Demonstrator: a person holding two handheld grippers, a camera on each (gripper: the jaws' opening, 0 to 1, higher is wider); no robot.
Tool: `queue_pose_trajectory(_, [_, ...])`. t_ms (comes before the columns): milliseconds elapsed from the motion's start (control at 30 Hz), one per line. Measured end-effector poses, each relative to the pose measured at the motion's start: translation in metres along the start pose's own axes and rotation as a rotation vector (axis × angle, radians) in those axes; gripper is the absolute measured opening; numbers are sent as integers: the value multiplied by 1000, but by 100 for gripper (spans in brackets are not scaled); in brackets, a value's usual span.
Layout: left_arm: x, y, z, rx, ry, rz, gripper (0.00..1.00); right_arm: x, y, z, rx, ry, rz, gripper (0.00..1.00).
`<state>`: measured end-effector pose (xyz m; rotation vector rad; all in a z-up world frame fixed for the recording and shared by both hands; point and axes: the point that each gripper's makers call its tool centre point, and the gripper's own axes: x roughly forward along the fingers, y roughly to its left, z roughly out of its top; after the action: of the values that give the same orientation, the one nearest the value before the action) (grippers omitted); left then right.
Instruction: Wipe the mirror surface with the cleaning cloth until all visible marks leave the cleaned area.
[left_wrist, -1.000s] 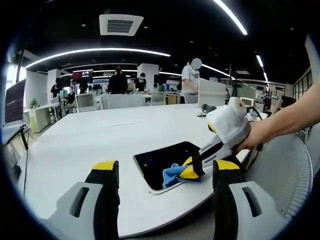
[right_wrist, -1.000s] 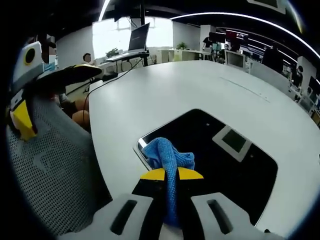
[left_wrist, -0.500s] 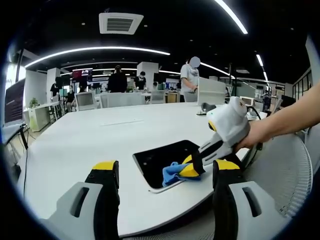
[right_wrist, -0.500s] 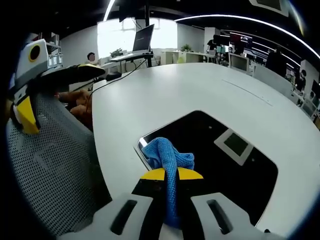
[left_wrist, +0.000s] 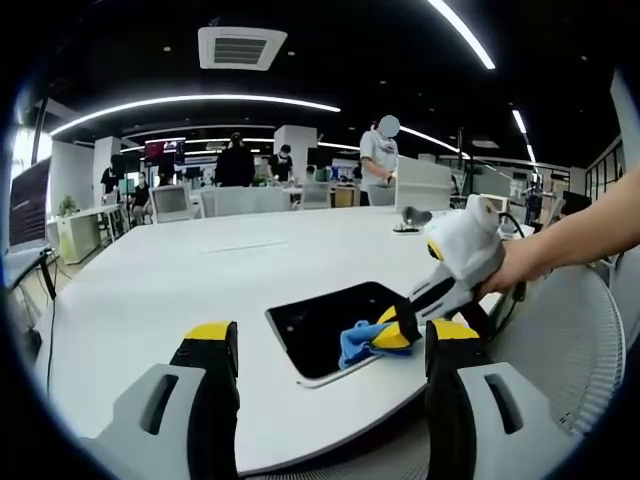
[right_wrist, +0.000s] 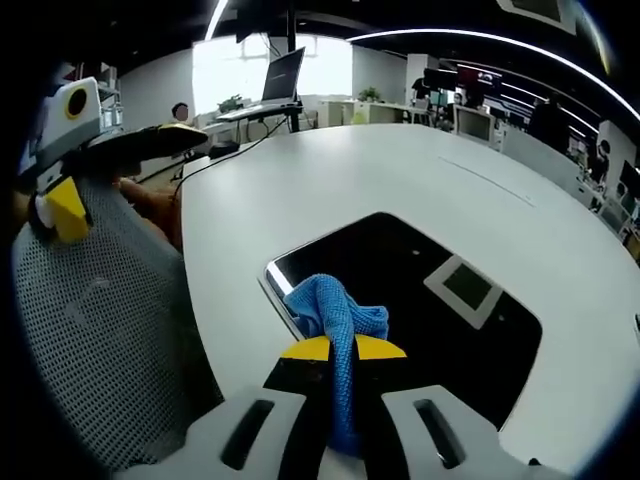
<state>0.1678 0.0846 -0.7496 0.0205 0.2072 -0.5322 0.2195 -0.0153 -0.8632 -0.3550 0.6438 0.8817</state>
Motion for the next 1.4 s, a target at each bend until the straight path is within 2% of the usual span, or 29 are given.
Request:
queue_pose_trajectory(333, [0,0,0,-1,0,-2,74,-10,-9,-9,3,-1,-9,1])
queue_pose_trajectory(733, [0,-2,1,-5,-5,-13,74,-9,-10,-8,-3,-16,-16,1])
queue_pose_trajectory(800, [0,-1,-1,-3,9,-5,74,-9,-11,-8,-2,-23,-8,1])
queue_pose_trajectory(1400, [0,-1,1,0,-7,-4,73,6,-35,3,-15,-12,-36,1])
